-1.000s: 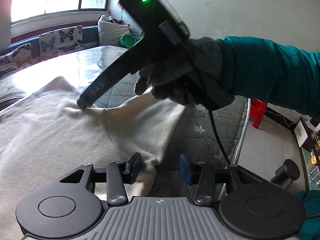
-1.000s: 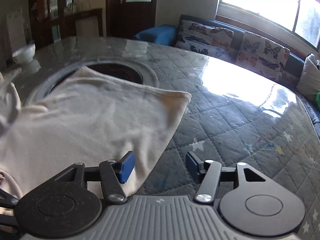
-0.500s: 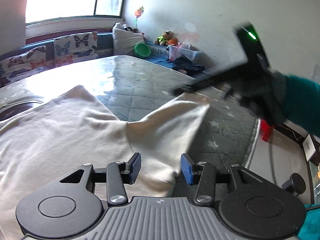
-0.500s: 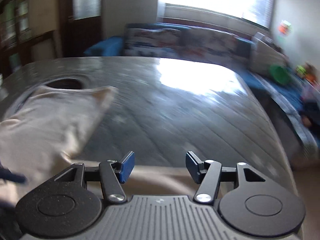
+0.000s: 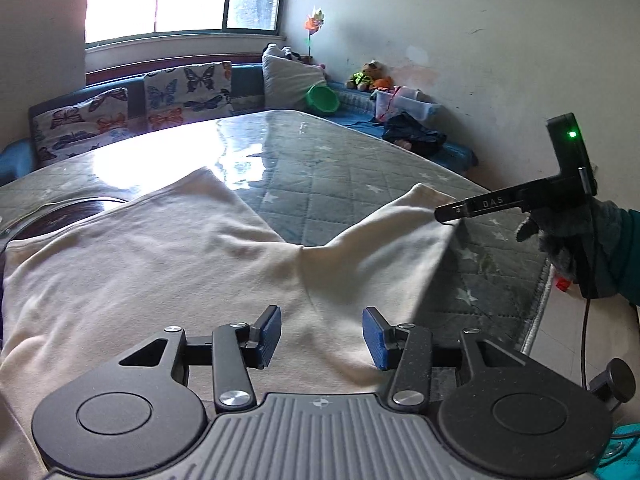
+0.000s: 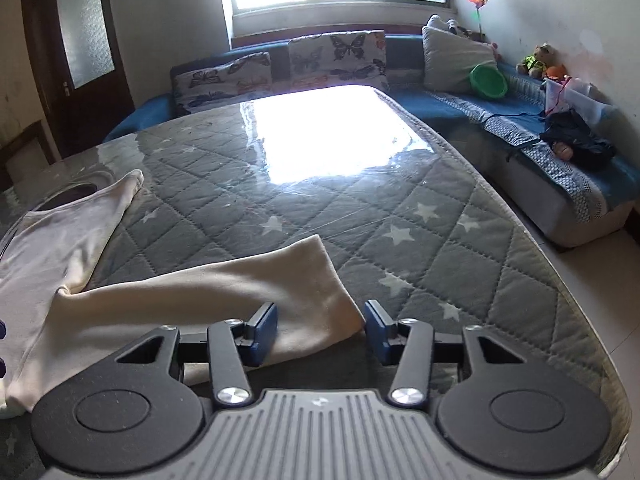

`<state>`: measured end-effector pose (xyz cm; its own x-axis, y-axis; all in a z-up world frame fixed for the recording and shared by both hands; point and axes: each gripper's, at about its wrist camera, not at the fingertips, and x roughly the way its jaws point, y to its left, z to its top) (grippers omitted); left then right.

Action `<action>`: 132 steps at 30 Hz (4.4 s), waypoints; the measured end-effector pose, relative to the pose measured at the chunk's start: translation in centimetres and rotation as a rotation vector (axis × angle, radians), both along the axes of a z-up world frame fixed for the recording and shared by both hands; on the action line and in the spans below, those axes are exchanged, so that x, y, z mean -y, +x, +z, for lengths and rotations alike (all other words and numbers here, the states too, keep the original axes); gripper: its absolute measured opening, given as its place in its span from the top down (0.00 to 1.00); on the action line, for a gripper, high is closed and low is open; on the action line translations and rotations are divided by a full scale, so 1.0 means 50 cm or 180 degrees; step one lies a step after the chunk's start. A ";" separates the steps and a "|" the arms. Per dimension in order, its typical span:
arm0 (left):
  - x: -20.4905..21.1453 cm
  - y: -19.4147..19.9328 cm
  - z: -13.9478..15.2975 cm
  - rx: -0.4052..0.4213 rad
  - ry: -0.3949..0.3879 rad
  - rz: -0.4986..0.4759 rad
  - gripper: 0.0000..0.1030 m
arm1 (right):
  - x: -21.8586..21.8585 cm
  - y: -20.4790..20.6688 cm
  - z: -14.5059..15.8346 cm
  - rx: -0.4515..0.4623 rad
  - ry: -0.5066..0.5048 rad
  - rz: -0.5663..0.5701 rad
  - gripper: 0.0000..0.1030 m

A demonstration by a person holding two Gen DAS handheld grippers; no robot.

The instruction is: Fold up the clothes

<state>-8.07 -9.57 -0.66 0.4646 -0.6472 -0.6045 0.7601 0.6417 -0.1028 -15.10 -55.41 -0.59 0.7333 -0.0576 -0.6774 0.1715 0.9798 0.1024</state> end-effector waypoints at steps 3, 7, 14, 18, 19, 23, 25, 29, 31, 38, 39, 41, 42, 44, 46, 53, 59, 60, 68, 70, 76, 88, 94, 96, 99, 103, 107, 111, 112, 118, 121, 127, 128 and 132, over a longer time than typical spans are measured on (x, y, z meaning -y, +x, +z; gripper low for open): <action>-0.001 0.002 0.001 0.0018 0.0034 0.0044 0.53 | -0.004 -0.002 0.006 0.0039 0.0096 -0.0020 0.84; 0.023 0.006 -0.001 0.0021 0.0035 -0.0006 0.50 | 0.001 -0.021 0.030 0.0204 0.0170 -0.0037 0.87; 0.066 0.006 -0.013 -0.0002 0.0059 -0.0156 0.46 | -0.010 -0.042 0.105 0.0504 0.0144 0.0111 0.90; 0.079 0.009 -0.028 -0.0044 0.0074 -0.0186 0.42 | -0.028 -0.042 0.149 0.0630 0.0121 0.0215 0.90; 0.080 0.009 -0.029 -0.0043 0.0052 -0.0192 0.41 | -0.034 -0.043 0.161 0.0661 0.0115 0.0247 0.90; 0.075 0.004 -0.023 -0.0076 -0.0055 -0.0198 0.38 | -0.068 -0.041 0.207 0.0781 0.0075 0.0410 0.90; 0.062 -0.002 -0.012 -0.0067 -0.0132 -0.0185 0.38 | -0.096 -0.037 0.230 0.0841 0.0038 0.0528 0.90; -0.008 -0.011 0.015 0.0002 -0.0295 0.0016 0.37 | -0.151 -0.029 0.274 0.0959 -0.0035 0.0766 0.90; -0.051 -0.014 0.024 0.0024 -0.0349 0.0183 0.37 | -0.178 -0.025 0.296 0.1018 -0.0072 0.0884 0.90; -0.215 -0.027 0.039 0.0114 -0.0441 0.0875 0.35 | -0.349 0.024 0.309 0.1050 -0.0059 0.1579 0.90; -0.234 -0.029 0.040 0.0122 -0.0454 0.0952 0.35 | -0.374 0.032 0.304 0.1028 -0.0054 0.1678 0.90; -0.269 -0.035 0.041 0.0137 -0.0475 0.1089 0.35 | -0.424 0.047 0.286 0.0966 -0.0045 0.1861 0.90; -0.285 -0.039 0.042 0.0143 -0.0483 0.1149 0.35 | -0.447 0.054 0.274 0.0915 -0.0023 0.1941 0.90; -0.314 -0.049 0.040 0.0147 -0.0497 0.1250 0.35 | -0.487 0.065 0.246 0.0782 0.0021 0.2074 0.90; -0.334 -0.055 0.035 0.0127 -0.0513 0.1327 0.35 | -0.526 0.076 0.217 0.0648 0.0065 0.2206 0.90; -0.367 -0.060 0.023 0.0061 -0.0540 0.1466 0.35 | -0.622 0.062 0.117 0.0138 0.0246 0.2609 0.84; -0.338 -0.049 0.027 0.0075 -0.0529 0.1360 0.36 | -0.596 0.035 0.130 0.0156 0.0174 0.2637 0.78; -0.331 -0.045 0.026 0.0072 -0.0520 0.1327 0.36 | -0.586 0.032 0.134 0.0159 0.0144 0.2609 0.77; -0.267 -0.009 0.012 0.0032 -0.0400 0.1092 0.39 | -0.455 0.002 0.111 -0.0099 -0.0229 0.2181 0.72; -0.250 0.003 0.003 0.0025 -0.0335 0.1041 0.39 | -0.425 -0.009 0.102 -0.0165 -0.0306 0.2083 0.66; -0.208 0.017 -0.018 0.0077 -0.0077 0.0906 0.44 | -0.379 -0.032 0.081 -0.0211 -0.0381 0.1938 0.52; -0.205 0.019 -0.008 0.0179 0.0023 0.1038 0.83 | -0.342 -0.055 0.045 -0.0168 -0.0254 0.1768 0.49; -0.206 0.023 0.025 0.0283 -0.0061 0.1111 0.85 | -0.352 -0.055 0.035 -0.0059 -0.0206 0.1653 0.50; -0.210 0.023 0.045 0.0339 -0.0120 0.1143 0.85 | -0.361 -0.054 0.029 -0.0032 -0.0262 0.1630 0.50; -0.219 0.023 0.079 0.0429 -0.0218 0.1170 0.86 | -0.373 -0.060 0.029 0.0028 -0.0461 0.1564 0.53; -0.228 0.026 0.097 0.0458 -0.0241 0.1168 0.85 | -0.386 -0.072 0.033 0.0055 -0.0776 0.1524 0.62; -0.229 0.040 0.060 0.0216 -0.0081 0.1173 0.84 | -0.390 -0.079 0.032 0.0021 -0.0862 0.1566 0.62; -0.234 0.042 0.021 0.0058 0.0058 0.1238 0.77 | -0.376 -0.076 0.045 -0.0020 -0.0780 0.1616 0.62; -0.237 0.042 0.017 0.0041 0.0072 0.1266 0.76 | -0.371 -0.075 0.050 -0.0025 -0.0746 0.1630 0.62; -0.249 0.025 0.028 0.0075 0.0006 0.1373 0.70 | -0.349 -0.061 0.088 0.0030 -0.0543 0.1694 0.63; -0.244 0.007 0.035 0.0107 -0.0042 0.1323 0.70 | -0.359 -0.022 0.101 0.0149 -0.0407 0.1752 0.70; -0.222 -0.020 0.017 0.0105 0.0020 0.1121 0.70 | -0.409 0.057 0.081 0.0174 -0.0285 0.1994 0.79; -0.222 -0.020 0.012 0.0095 0.0052 0.1128 0.70 | -0.417 0.068 0.071 0.0144 -0.0298 0.2014 0.80; -0.234 -0.019 -0.001 0.0097 0.0209 0.1217 0.70 | -0.427 0.092 0.034 0.0109 -0.0424 0.1987 0.86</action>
